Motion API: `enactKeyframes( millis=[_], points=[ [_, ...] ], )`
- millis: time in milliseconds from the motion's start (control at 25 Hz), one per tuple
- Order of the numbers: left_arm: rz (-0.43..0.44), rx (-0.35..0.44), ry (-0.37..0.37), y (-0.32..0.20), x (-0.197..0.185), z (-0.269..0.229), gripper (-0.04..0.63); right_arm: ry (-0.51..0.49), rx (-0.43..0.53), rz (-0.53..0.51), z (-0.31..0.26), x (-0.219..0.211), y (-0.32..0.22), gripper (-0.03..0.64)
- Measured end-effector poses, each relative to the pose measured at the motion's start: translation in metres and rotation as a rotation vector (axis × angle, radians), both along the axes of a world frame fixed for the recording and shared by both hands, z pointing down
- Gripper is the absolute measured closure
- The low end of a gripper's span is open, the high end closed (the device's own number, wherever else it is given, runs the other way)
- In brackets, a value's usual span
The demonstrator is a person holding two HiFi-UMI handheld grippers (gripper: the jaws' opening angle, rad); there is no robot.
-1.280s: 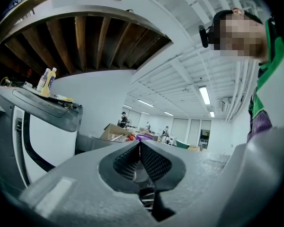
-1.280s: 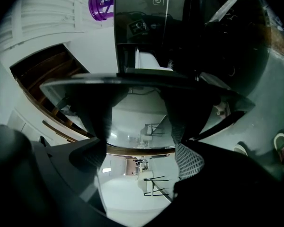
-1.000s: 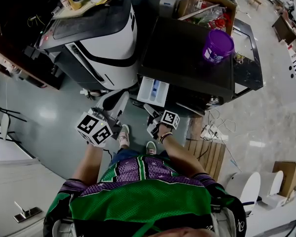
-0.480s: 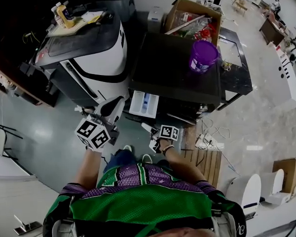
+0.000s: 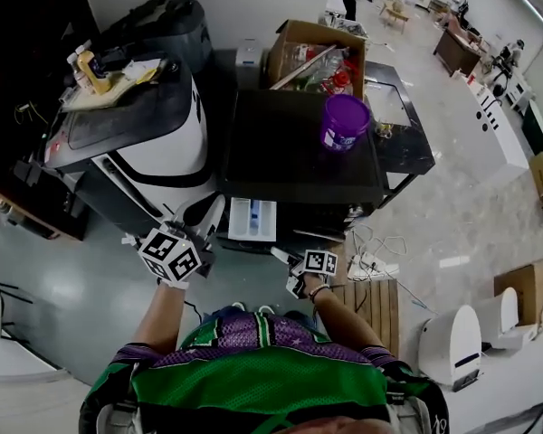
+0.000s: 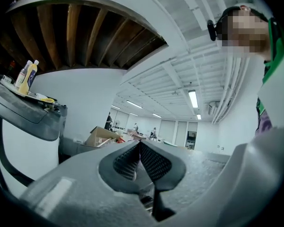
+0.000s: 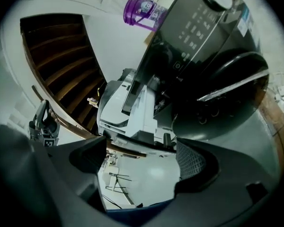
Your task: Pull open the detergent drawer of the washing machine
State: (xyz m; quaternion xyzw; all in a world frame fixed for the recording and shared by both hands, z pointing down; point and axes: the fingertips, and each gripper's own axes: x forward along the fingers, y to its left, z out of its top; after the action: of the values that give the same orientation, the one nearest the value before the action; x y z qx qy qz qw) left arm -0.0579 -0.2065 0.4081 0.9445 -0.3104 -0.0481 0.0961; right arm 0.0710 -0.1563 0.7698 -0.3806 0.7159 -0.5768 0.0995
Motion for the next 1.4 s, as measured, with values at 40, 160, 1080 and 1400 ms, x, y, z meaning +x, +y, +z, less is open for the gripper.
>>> enactKeyframes(
  millis=[40,160,1080,1400],
  points=[
    [0.007,-0.001,0.004,-0.004,-0.002,-0.001,0.578,0.007,0.006,0.029,-0.004,0.008,-0.004,0.164],
    [0.02,-0.002,0.018,-0.014,-0.007,-0.006,0.577,0.053,0.046,0.088,-0.025,0.025,-0.017,0.164],
    [0.05,0.003,0.03,-0.064,-0.052,-0.016,0.578,0.636,0.606,0.102,-0.254,-0.029,-0.064,0.166],
    [0.048,0.039,0.038,-0.055,-0.047,-0.033,0.578,0.681,0.755,0.118,-0.326,-0.035,-0.058,0.198]
  ],
)
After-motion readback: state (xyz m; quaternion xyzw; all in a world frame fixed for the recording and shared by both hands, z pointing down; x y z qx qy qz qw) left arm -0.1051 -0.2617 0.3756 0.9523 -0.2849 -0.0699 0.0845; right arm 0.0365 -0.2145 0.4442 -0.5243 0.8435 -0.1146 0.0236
